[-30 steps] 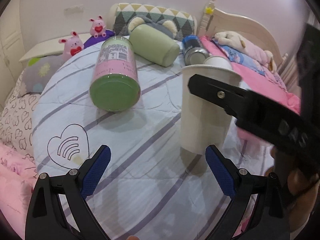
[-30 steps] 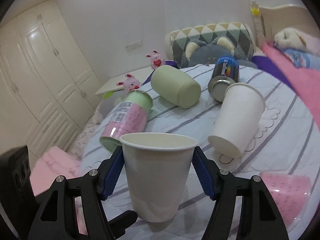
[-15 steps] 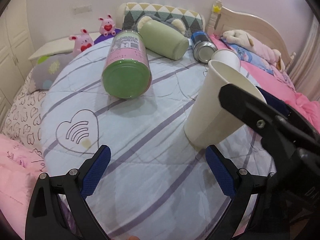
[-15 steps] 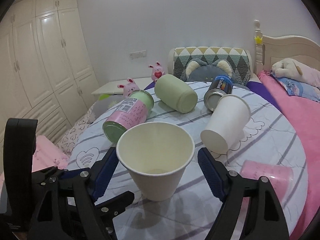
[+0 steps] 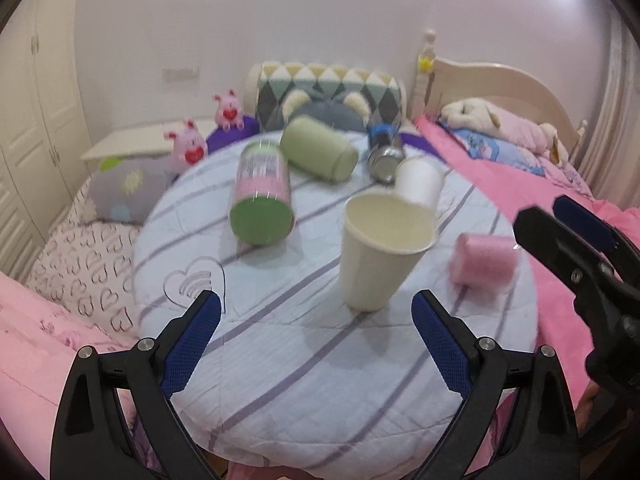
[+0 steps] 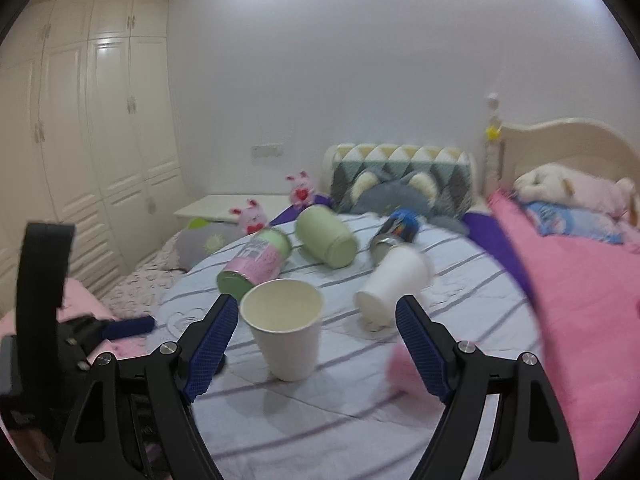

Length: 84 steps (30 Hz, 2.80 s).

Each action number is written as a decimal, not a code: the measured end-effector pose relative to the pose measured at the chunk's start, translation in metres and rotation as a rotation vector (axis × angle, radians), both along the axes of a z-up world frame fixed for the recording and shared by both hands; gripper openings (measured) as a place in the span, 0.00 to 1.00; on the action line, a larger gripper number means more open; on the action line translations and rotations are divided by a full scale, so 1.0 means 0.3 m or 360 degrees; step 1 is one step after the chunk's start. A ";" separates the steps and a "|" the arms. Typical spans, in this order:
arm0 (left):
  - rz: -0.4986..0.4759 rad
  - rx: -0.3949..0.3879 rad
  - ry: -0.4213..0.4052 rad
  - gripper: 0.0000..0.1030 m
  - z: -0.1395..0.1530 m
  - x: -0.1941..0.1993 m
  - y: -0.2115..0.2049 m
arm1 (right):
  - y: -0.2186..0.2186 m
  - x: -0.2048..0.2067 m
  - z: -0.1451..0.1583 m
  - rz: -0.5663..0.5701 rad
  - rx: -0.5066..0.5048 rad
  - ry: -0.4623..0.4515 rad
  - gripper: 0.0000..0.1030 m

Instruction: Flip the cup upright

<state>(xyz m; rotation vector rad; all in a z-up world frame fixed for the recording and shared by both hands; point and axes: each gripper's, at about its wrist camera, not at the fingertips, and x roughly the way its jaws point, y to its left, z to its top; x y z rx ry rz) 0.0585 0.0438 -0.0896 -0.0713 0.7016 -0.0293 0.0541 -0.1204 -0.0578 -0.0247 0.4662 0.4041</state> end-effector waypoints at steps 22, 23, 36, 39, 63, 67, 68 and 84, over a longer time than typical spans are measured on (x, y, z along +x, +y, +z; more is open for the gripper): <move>0.0078 0.0159 -0.0319 1.00 0.197 -0.159 -0.157 | -0.216 -0.182 0.128 -0.0336 -0.0002 -0.0193 0.80; 0.0076 0.0160 -0.0324 1.00 0.201 -0.159 -0.159 | -0.220 -0.183 0.129 -0.0340 0.0002 -0.0192 0.80; 0.0069 0.0176 -0.0399 1.00 0.237 -0.180 -0.188 | -0.248 -0.204 0.141 -0.0359 0.0026 -0.0249 0.80; 0.0069 0.0177 -0.0429 1.00 0.245 -0.182 -0.192 | -0.253 -0.208 0.144 -0.0365 0.0037 -0.0268 0.80; 0.0079 0.0173 -0.0470 1.00 0.237 -0.162 -0.194 | -0.229 -0.204 0.149 -0.0363 0.0026 -0.0349 0.80; 0.0080 0.0175 -0.0469 1.00 0.236 -0.161 -0.193 | -0.225 -0.202 0.149 -0.0360 0.0025 -0.0343 0.80; 0.0082 0.0176 -0.0469 1.00 0.235 -0.159 -0.192 | -0.225 -0.202 0.147 -0.0359 0.0025 -0.0340 0.80; 0.0085 0.0181 -0.0466 1.00 0.230 -0.153 -0.189 | -0.218 -0.185 0.127 -0.0344 0.0020 -0.0298 0.80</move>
